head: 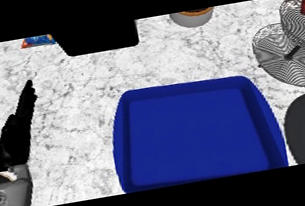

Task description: Pick the bell pepper from the tray and place it in the tiered basket

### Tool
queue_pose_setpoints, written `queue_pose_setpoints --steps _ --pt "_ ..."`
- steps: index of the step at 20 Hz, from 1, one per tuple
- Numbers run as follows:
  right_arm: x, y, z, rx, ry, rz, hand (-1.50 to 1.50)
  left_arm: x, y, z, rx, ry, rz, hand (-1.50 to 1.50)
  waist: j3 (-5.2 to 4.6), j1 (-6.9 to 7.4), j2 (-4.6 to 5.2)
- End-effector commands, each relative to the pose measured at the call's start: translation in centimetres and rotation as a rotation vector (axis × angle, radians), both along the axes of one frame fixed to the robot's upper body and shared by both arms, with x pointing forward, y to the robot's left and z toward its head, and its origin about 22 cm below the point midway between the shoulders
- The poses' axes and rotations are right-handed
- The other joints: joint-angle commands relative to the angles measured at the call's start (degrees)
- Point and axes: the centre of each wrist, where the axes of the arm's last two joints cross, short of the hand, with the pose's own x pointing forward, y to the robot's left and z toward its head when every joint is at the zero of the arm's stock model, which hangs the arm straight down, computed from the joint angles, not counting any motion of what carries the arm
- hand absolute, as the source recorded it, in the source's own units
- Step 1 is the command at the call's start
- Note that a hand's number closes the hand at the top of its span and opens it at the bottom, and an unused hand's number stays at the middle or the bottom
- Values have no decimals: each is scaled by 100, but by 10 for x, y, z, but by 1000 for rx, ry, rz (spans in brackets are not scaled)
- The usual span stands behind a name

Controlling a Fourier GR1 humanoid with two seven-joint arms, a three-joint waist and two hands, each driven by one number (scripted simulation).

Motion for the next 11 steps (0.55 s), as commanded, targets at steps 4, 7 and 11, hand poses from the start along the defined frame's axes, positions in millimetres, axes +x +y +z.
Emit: queue_pose_setpoints --steps 4,7,11 --pt "-24 46 -5 189 -178 -145 -150 -11 14 -7 14 8 41 0 -6 -196 -87" --pt "-43 74 -11 166 -193 -108 -150 -7 8 -6 -1 16 52 0 -10 -314 -129" --pt "-76 71 -6 104 -273 -99 -150 -12 11 -6 8 25 19 0 1 -119 -93"
